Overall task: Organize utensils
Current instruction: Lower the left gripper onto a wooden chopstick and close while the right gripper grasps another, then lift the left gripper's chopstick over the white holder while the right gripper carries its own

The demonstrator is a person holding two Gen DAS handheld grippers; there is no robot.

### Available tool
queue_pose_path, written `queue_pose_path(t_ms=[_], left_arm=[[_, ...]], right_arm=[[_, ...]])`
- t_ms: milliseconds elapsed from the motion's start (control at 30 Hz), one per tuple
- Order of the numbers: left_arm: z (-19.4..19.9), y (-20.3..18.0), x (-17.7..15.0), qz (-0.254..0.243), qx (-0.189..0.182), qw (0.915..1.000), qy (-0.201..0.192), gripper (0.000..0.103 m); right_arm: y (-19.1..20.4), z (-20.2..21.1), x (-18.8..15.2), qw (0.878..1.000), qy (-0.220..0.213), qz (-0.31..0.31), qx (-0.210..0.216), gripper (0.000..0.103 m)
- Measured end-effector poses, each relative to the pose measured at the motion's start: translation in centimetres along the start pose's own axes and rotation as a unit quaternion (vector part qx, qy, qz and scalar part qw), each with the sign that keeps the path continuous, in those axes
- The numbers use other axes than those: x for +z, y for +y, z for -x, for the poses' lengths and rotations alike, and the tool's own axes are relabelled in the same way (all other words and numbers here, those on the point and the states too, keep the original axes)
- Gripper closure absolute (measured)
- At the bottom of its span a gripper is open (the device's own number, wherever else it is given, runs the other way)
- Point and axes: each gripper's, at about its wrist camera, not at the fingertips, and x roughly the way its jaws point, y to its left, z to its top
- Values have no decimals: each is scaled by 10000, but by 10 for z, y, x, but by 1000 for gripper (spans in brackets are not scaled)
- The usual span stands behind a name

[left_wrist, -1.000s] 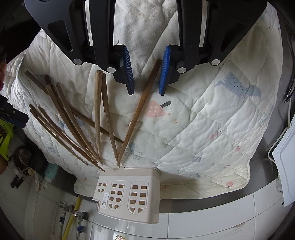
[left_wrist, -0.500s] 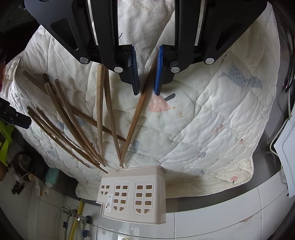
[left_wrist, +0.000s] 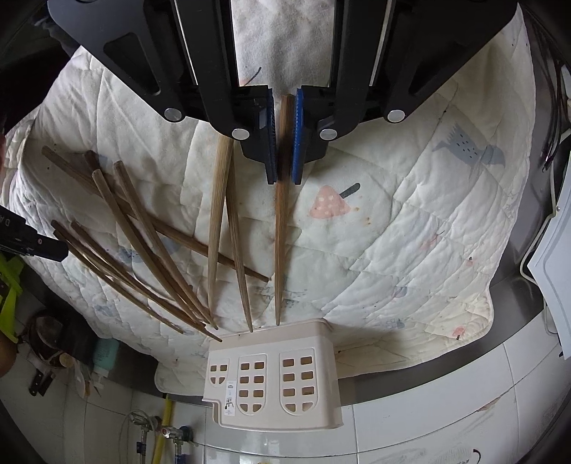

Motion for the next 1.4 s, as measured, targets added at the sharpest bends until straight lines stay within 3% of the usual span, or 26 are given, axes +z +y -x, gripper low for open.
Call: queue_pose_path(t_ms=[100,700,1200,1400], left_arm=[[-1,3,1,91,-72,9999,12,96],[-1,6,0,134,-175,9998,-1,96],[55,8,12,488,-461,9951,-719,98],[70,10,21,533,-437,9940,-850,98]], right_arm=[[1,-1,0,10000,1,26,7,94],[-2,-19,2,9999,134,9,-33,96],[18,57,40,9948,-858,534,-95,96],[22,68,65,9926,-982,699,137,96]])
